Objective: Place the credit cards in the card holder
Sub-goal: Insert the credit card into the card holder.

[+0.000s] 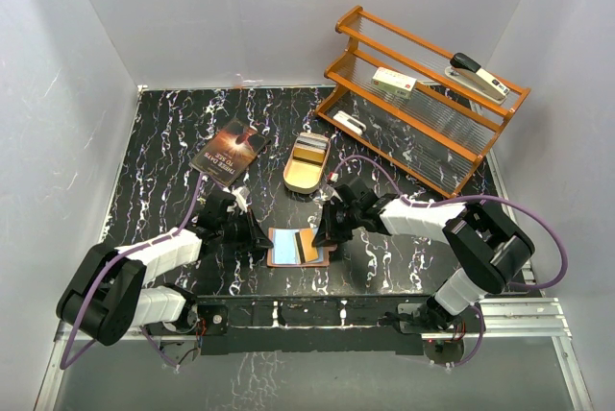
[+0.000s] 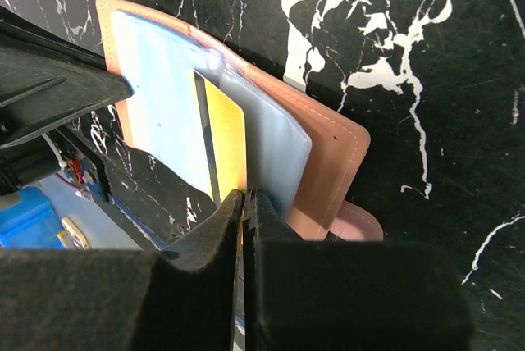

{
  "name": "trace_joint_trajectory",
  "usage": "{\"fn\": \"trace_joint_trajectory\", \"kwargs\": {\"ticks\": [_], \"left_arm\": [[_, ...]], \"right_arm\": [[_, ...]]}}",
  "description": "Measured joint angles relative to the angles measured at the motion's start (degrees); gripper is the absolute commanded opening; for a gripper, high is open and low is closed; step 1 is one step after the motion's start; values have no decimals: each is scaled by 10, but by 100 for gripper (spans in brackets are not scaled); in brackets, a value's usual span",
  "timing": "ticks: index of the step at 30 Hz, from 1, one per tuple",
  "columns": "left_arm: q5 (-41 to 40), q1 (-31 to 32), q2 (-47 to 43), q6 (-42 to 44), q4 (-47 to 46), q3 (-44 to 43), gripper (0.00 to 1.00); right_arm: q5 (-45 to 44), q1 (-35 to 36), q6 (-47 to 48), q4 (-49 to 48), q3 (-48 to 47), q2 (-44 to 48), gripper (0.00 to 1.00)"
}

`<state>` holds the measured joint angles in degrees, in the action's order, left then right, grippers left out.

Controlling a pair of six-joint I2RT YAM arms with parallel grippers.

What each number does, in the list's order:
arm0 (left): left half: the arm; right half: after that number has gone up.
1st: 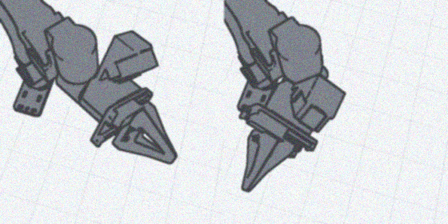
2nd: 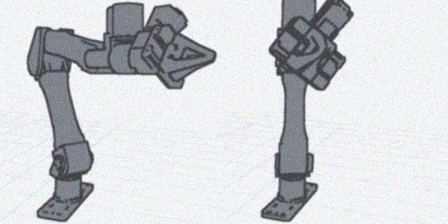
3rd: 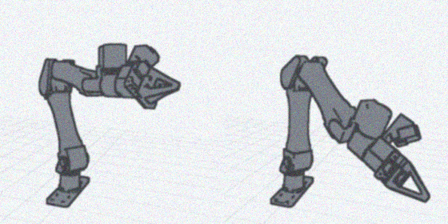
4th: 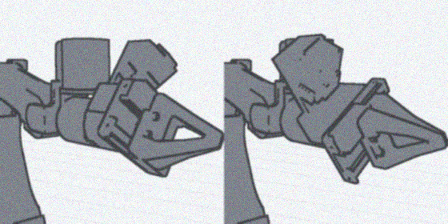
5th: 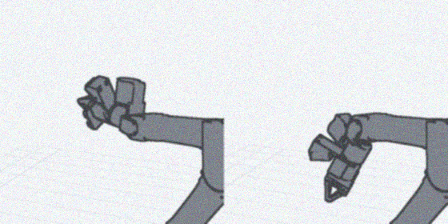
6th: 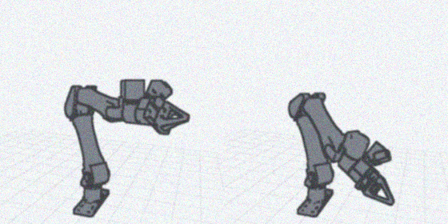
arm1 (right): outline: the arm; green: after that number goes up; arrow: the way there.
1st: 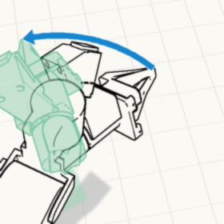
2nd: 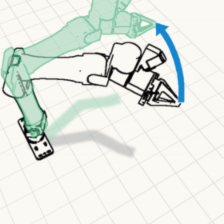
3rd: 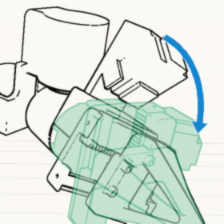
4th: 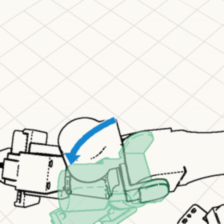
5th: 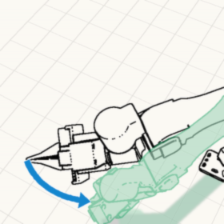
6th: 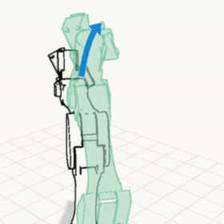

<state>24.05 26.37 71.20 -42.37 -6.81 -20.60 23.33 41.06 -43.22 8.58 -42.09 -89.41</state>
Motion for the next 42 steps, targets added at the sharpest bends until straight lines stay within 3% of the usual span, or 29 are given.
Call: {"fn": "trace_joint_trajectory", "kwargs": {"ticks": [28,34,39,42], "left_arm": [[32,0,-5,-71,-52,20,2],[32,0,-4,-77,-62,22,3],[35,0,4,-82,-73,28,4],[35,0,4,-82,-74,28,5]], "right_arm": [[-24,8,-108,-73,37,0,0],[-40,17,-120,-76,38,1,12],[-52,24,-109,-51,25,0,29],[-70,26,-94,-16,-2,0,32]]}}
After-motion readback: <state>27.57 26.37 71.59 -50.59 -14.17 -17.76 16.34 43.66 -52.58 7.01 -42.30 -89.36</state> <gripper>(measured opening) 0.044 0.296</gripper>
